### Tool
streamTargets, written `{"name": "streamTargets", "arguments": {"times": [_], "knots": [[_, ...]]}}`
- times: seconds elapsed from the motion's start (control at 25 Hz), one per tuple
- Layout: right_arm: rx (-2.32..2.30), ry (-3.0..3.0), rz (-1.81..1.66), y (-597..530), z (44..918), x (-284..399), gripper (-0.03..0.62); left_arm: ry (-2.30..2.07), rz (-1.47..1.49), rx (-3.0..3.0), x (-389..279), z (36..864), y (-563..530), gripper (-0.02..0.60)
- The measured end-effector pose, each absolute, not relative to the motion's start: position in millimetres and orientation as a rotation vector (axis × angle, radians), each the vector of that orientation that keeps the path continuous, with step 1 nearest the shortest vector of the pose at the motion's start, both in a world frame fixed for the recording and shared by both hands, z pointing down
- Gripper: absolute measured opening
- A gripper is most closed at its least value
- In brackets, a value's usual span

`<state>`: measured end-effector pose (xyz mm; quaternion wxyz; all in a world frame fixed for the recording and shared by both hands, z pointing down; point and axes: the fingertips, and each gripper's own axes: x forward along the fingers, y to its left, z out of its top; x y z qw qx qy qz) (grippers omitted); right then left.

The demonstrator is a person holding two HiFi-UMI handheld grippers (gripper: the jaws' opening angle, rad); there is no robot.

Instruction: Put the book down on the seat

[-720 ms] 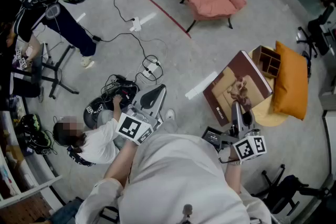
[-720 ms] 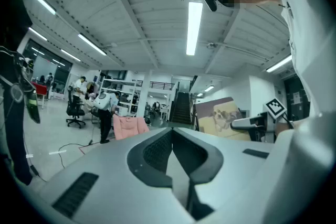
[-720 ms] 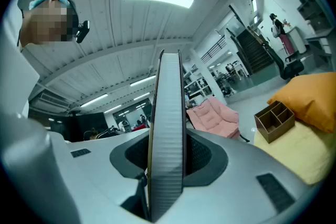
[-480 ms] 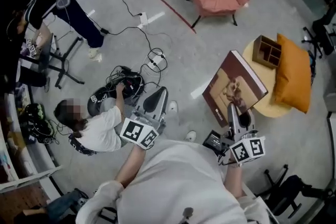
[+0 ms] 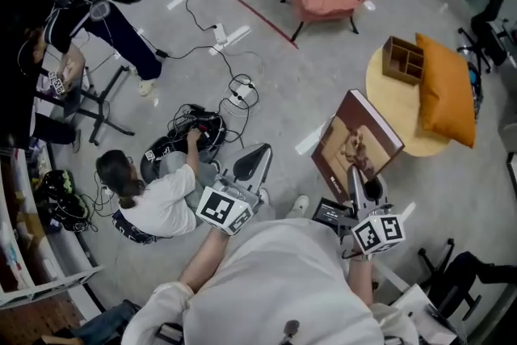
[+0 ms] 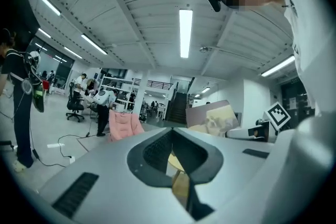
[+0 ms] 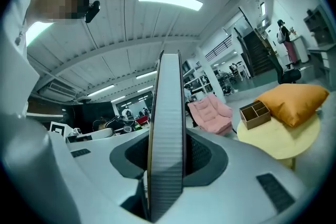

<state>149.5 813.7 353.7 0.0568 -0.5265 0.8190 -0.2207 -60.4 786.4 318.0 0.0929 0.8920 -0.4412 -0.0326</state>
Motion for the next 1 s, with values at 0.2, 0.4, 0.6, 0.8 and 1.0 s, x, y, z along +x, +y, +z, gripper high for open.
{"name": "streamTargets", "arguments": {"times": [0.2,0.4,0.6,0.8,1.0], "knots": [[-1.613,2.547,-0.654,816.2,351.2,111.4,0.153,-1.29,-0.089,2.723,-80.0,314.6,794.9,0.009],[-1.609,2.588,-0.648,814.2,351.1,66.2,0.153,-1.276,-0.096,2.695,-120.0,328.6,798.4,0.008],[-1.614,2.587,-0.621,807.4,342.9,32.8,0.153,-1.27,-0.124,2.69,-160.5,330.8,788.7,0.008],[-1.647,2.56,-0.563,807.4,333.9,12.5,0.153,-1.22,-0.145,2.721,-177.1,326.7,783.4,0.008],[-1.69,2.513,-0.556,805.8,331.7,12.5,0.153,-1.186,-0.151,2.73,-182.1,326.6,780.8,0.008]]}}
